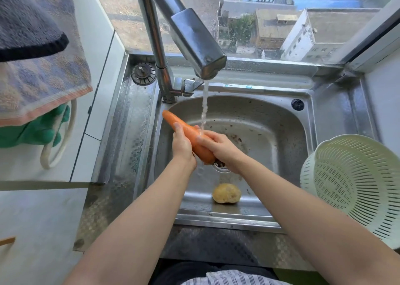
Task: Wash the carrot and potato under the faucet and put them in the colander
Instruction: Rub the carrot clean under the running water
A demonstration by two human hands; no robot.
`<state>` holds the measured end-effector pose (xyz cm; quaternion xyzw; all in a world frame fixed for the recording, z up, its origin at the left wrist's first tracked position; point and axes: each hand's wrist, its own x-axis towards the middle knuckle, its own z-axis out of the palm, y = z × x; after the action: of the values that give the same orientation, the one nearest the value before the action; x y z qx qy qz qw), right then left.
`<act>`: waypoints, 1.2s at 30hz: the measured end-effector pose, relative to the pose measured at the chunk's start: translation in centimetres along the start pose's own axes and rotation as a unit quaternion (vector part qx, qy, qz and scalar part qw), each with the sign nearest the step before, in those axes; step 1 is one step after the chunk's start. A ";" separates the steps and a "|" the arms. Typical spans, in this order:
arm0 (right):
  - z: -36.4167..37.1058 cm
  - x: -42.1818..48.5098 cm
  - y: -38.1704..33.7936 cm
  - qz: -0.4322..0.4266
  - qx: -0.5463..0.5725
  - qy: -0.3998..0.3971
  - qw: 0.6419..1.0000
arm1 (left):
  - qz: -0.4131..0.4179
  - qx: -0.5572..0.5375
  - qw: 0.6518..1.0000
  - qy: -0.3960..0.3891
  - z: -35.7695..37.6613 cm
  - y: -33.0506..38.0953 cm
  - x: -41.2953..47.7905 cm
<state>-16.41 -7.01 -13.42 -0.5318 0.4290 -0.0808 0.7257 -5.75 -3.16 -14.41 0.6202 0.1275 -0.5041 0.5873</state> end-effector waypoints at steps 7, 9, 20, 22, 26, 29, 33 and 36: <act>-2.6 0.6 -1.1 0.040 -0.206 0.050 0.976 | -0.037 0.083 0.996 -0.005 -0.6 0.0 0.1; -3.7 -0.1 -1.0 0.053 -0.085 -0.012 0.995 | -0.063 0.046 0.997 0.007 -0.8 -0.1 0.1; -2.4 0.2 0.5 -0.075 -0.038 0.237 0.968 | -0.226 0.480 0.843 -0.088 -1.7 1.8 -3.0; -2.5 0.6 -0.1 -0.061 -0.088 0.261 0.959 | -0.128 0.593 0.780 -0.154 -2.4 1.7 -4.2; -0.9 0.8 -1.4 -0.045 -0.162 0.244 0.955 | 0.054 0.461 0.858 -0.221 -2.8 -0.8 -3.4; 1.5 1.3 -1.7 -0.040 -0.078 0.231 0.969 | 0.130 0.391 0.900 -0.142 -2.9 -1.9 -2.4; 3.0 2.2 -1.7 -0.024 0.119 0.210 0.970 | 0.154 0.432 0.886 -0.069 -3.6 -1.0 -2.8; 2.6 1.9 -1.6 0.005 0.265 0.127 0.956 | 0.029 0.447 0.883 -0.142 -4.2 1.1 -3.1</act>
<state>-12.89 -6.95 -12.89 -0.3036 0.4834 -0.2548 0.7805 -4.38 1.47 -12.17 0.7423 -0.2138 -0.5728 0.2744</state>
